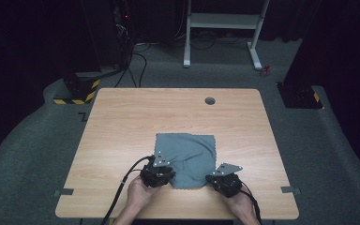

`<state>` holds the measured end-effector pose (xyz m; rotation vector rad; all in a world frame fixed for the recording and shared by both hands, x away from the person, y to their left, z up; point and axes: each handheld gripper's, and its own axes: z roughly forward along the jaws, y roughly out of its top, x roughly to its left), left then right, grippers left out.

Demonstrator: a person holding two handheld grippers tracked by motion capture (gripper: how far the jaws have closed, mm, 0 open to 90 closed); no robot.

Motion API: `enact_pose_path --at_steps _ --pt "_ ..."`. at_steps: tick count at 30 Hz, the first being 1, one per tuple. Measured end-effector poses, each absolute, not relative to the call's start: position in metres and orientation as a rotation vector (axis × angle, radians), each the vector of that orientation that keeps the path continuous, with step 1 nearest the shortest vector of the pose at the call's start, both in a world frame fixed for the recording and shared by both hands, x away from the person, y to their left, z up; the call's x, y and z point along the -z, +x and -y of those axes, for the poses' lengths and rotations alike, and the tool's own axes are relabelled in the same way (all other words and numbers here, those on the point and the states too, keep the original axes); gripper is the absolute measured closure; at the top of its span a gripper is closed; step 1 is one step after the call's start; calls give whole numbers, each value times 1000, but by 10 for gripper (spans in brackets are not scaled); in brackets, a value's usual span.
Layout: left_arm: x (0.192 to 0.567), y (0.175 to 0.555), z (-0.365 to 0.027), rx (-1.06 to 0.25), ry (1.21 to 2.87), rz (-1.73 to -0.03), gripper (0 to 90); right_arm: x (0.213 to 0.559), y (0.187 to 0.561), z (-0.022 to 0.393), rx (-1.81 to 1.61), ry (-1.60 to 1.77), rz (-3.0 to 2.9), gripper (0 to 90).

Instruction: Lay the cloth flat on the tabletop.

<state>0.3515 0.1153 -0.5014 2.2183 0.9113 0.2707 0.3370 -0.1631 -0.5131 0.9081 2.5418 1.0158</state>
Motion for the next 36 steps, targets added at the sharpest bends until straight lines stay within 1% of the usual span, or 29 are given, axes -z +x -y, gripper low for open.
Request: enact_pose_path --at_steps 1,3,4,5,6,12,17,21,28,32,33,36 --pt "503 355 -114 -271 2217 -919 745 513 337 163 -1017 911 -2541 891" --pt "506 359 -113 -256 2202 -935 808 514 337 163 -1017 910 -2537 891" --pt "506 359 -113 -252 2196 -942 858 514 336 163 -1016 913 -2537 891" --pt "506 360 -113 -248 2193 -949 890 514 336 163 -1016 911 -2537 891" --pt "505 360 -113 -243 2188 -949 897 514 336 163 -1017 912 -2536 891" --pt "497 351 -118 -259 2197 -926 900 515 335 164 -1019 904 -2533 890" --pt "491 334 -135 -236 2166 -945 900 515 331 165 -1027 904 -2519 892" --pt "493 316 -157 -214 2130 -1010 900 516 326 166 -1015 901 -2524 894" --pt "496 301 -185 -195 2101 -1108 900 517 320 166 -1010 895 -2517 895" --pt "499 298 -188 -156 2113 -1147 900 517 318 166 -1013 898 -2518 893" --pt "501 297 -187 -152 2138 -1151 900 517 318 166 -1008 891 -2519 893" --pt "503 296 -186 -147 2154 -1162 895 516 317 166 -1005 886 -2517 872"
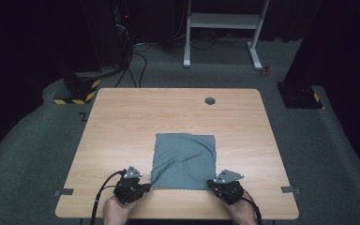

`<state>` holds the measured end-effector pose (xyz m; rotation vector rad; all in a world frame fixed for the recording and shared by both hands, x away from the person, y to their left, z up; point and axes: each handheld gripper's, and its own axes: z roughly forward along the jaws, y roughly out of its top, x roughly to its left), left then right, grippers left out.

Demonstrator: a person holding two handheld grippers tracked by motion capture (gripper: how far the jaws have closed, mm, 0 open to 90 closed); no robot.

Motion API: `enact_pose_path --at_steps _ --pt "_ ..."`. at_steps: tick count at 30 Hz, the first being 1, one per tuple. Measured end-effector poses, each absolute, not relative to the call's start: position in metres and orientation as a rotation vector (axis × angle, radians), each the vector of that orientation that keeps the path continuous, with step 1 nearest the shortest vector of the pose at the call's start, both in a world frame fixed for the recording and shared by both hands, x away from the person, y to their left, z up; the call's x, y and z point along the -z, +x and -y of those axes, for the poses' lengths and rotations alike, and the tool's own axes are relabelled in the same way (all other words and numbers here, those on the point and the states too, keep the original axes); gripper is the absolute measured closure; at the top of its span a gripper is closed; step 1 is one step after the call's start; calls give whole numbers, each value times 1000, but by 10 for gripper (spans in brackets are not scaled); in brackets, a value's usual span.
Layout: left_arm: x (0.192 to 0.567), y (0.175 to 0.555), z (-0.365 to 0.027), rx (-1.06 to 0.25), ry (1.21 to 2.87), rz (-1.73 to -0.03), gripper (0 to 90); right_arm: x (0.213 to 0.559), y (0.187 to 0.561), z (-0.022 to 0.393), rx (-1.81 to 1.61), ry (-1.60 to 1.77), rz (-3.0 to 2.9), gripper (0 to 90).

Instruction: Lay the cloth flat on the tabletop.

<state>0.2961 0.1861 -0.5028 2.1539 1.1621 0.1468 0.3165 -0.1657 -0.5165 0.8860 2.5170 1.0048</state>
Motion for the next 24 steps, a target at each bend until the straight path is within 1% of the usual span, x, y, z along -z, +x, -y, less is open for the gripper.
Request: enact_pose_path --at_steps 4,6,9,11,14,18,20,22,24 --pt "502 293 -187 -144 2146 -1172 857 516 314 171 -1017 910 -2503 842" --pt "500 290 -187 -178 2136 -1162 826 515 313 175 -1031 919 -2494 837" --pt "494 287 -184 -236 2114 -1096 771 514 310 180 -1039 928 -2484 836" --pt "493 287 -182 -254 2116 -1078 752 514 308 180 -1038 932 -2485 835" --pt "494 294 -166 -307 2140 -1013 725 516 308 179 -1034 935 -2495 828" --pt "501 304 -152 -354 2174 -994 723 518 310 177 -1035 928 -2496 823" --pt "506 308 -147 -374 2210 -991 729 518 310 177 -1029 925 -2499 834" --pt "508 308 -146 -360 2214 -996 754 518 310 177 -1020 918 -2499 867" --pt "511 305 -142 -371 2249 -972 819 517 309 178 -1011 911 -2504 894"
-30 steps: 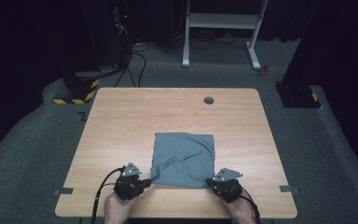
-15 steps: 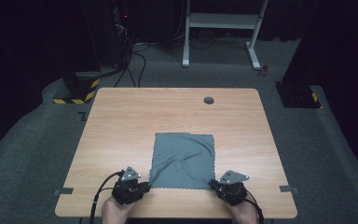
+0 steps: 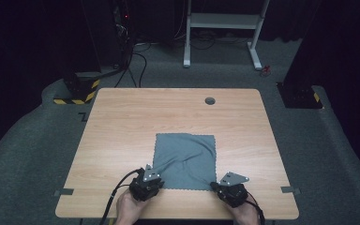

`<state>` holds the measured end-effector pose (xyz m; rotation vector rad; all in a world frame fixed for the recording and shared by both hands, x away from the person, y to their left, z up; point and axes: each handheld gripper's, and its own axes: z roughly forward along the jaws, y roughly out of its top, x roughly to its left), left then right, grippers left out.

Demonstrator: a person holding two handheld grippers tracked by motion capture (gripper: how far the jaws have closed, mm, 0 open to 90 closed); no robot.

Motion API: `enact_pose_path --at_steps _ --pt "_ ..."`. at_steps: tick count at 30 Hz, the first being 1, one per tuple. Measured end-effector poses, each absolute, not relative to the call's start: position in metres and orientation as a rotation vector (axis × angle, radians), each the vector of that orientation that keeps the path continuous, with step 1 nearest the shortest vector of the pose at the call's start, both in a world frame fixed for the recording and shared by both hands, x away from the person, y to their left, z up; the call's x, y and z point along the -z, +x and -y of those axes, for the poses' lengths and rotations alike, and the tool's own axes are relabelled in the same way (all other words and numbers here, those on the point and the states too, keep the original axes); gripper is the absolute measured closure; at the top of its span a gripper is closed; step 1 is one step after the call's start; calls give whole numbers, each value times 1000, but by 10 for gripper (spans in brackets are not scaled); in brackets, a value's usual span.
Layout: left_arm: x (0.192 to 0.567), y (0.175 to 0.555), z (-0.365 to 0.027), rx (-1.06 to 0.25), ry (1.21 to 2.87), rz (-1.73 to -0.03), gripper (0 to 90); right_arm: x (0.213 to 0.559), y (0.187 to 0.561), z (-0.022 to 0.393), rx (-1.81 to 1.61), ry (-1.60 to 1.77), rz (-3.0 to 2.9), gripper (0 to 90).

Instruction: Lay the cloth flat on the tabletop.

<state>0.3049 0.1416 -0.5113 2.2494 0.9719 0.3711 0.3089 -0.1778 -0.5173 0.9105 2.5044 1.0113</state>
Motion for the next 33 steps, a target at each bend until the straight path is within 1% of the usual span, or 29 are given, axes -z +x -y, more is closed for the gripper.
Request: enact_pose_path --at_steps 2,4,6,15,19,21,22,24,29,33 --pt "511 304 -142 -361 2257 -969 877 517 308 178 -1003 898 -2506 898" --pt "510 304 -142 -350 2260 -969 896 517 308 177 -996 895 -2505 900" --pt "510 305 -141 -344 2271 -965 900 516 308 177 -990 890 -2510 900" --pt "508 298 -141 -232 2273 -923 900 514 302 183 -964 875 -2537 900" --pt "508 299 -142 -202 2282 -916 898 513 301 186 -967 870 -2543 900" --pt "508 299 -143 -190 2268 -928 893 512 301 186 -965 875 -2547 886" --pt "507 299 -144 -188 2260 -931 881 512 301 186 -971 878 -2547 850" --pt "504 299 -148 -190 2250 -934 851 510 303 188 -1003 896 -2533 815" --pt "496 305 -161 -224 2213 -980 803 503 319 190 -1067 943 -2477 796" --pt "496 317 -164 -297 2176 -1030 704 504 346 188 -1084 1016 -2429 777"
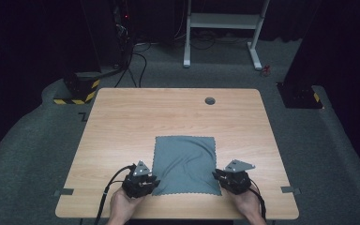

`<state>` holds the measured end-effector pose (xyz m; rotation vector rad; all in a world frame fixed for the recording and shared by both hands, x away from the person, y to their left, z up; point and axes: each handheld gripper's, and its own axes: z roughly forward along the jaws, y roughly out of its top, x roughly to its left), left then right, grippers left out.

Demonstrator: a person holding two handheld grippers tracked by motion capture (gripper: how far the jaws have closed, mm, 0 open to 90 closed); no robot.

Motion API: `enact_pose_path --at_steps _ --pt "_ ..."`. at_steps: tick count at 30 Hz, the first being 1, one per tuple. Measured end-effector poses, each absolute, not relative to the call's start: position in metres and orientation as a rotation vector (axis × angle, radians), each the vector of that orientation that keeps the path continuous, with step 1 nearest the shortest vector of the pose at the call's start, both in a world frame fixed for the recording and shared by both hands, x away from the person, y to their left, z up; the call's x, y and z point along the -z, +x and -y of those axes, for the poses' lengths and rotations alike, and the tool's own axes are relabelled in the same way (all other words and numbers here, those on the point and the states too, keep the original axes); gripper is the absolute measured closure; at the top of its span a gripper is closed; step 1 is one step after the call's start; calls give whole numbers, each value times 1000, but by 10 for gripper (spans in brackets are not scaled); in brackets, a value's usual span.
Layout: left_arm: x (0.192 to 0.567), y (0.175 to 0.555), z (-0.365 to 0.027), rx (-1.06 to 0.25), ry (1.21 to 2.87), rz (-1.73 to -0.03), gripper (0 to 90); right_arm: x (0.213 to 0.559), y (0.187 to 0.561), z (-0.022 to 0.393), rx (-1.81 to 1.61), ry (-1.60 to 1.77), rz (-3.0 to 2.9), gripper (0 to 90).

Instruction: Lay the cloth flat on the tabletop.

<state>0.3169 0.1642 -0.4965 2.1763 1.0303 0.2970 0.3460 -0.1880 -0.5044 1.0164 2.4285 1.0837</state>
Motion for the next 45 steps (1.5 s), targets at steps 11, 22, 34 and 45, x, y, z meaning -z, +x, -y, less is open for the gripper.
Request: enact_pose_path --at_steps 11,22,34,45 --pt "522 367 -173 -492 2049 -1189 510 507 421 188 -1097 1224 -2296 756" --pt "527 372 -173 -540 2018 -1179 433 513 469 172 -1018 1307 -2245 710" --pt "527 372 -173 -539 2019 -1180 429 514 487 163 -933 1299 -2307 895" --pt "527 372 -173 -540 2019 -1179 429 513 497 162 -857 1288 -2286 855"
